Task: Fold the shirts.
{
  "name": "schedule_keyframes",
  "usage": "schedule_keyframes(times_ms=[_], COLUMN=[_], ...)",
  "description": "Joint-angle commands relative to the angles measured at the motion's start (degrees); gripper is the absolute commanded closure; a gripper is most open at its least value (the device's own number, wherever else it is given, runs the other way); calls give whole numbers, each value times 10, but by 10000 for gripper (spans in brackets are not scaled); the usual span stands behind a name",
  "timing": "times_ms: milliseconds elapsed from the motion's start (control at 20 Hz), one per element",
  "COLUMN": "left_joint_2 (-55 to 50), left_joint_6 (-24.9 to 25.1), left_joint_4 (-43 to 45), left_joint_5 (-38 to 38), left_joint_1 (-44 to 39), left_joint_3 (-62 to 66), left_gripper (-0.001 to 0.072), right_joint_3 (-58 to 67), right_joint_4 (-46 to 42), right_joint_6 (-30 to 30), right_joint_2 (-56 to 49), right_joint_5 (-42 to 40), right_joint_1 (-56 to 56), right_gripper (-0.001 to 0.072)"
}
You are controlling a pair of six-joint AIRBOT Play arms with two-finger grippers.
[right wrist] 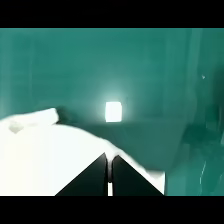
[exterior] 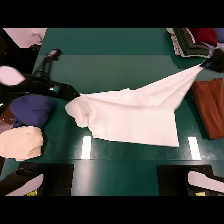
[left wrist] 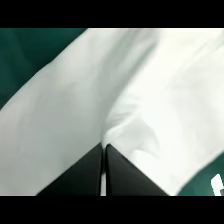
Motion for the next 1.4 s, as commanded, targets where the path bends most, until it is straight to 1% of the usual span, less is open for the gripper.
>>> schedule_keyframes(times_ms=[0, 150, 300, 350, 400, 450, 500, 550, 600, 700, 800, 850, 900, 1000, 1100, 1250, 1350], left_joint_2=[-120, -185, -210, -210, -210, -210, -210, -209, -207, -195, -177, -167, -154, -118, -77, -28, -14], left_joint_6=[18, 18, 18, 18, 17, 16, 16, 16, 16, 17, 20, 28, 34, 34, 33, 33, 33], left_joint_4=[0, 2, 4, 10, 17, 21, 24, 28, 29, 29, 33, 34, 38, 49, 65, 114, 144], left_joint_5=[135, 159, 187, 193, 192, 185, 169, 144, 102, 2, -88, -114, -123, -111, -77, -17, 16], left_joint_1=[0, 0, 0, 0, 0, 4, 12, 23, 41, 82, 113, 121, 123, 120, 111, 75, 41], left_joint_3=[45, 139, 192, 195, 198, 198, 201, 209, 221, 236, 231, 218, 194, 126, 46, -56, -96], left_gripper=[684, 683, 683, 609, 326, 196, 207, 207, 207, 207, 208, 208, 208, 209, 209, 209, 209], right_joint_3=[-23, -23, -23, -23, -23, -23, -23, -23, -23, -30, -70, -97, -130, -193, -248, -305, -324], right_joint_4=[-25, -25, -18, -18, -11, 5, 33, 56, 71, 69, 68, 68, 68, 69, 68, 70, 71], right_joint_6=[10, 10, 11, 11, 11, 11, 10, 9, 1, -29, -52, -52, -52, -52, -52, -52, -51], right_joint_2=[-75, -97, -98, -97, -97, -97, -97, -94, -86, -61, -17, 7, 34, 81, 124, 173, 195], right_joint_5=[-107, -161, -195, -199, -197, -195, -190, -178, -158, -103, -80, -80, -86, -107, -136, -165, -169], right_joint_1=[46, 61, 61, 60, 56, 50, 41, 31, 20, 6, 1, 1, 1, 10, 18, 19, 19], right_gripper=[703, 701, 700, 695, 577, 351, 302, 302, 303, 304, 304, 304, 304, 304, 304, 304, 304])
